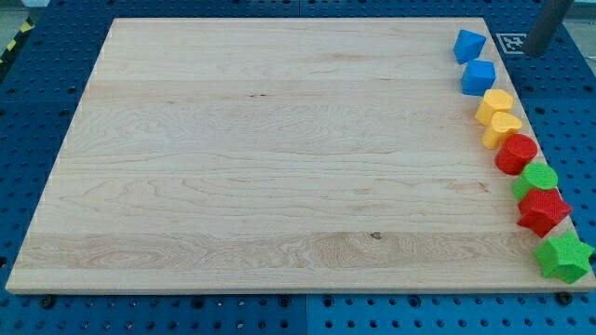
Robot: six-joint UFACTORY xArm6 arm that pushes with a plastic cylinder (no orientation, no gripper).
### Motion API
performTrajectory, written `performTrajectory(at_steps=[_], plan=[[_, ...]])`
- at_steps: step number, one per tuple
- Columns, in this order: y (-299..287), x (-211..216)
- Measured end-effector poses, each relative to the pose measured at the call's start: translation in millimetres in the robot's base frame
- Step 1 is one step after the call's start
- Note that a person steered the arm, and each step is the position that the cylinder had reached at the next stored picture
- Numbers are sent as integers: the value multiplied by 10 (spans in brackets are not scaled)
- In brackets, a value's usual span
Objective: Move green star to the bottom center
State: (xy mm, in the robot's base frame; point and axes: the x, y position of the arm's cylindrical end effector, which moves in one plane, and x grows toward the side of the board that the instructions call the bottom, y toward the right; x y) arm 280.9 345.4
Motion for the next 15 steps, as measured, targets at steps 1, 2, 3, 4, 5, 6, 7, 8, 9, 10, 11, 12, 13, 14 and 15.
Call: performTrajectory(at_steps=[1,2,3,4,5,6,7,8,9,10,11,12,13,14,15], plan=[[-3,198],[-1,392],[-5,724],[-5,1311],[-5,1647],[-6,1673],[-2,2066],[-2,2420],[-2,2462],[-2,2476],[-3,2539],[-3,2539],[-3,2599],[-33,2704],[-284,2833]])
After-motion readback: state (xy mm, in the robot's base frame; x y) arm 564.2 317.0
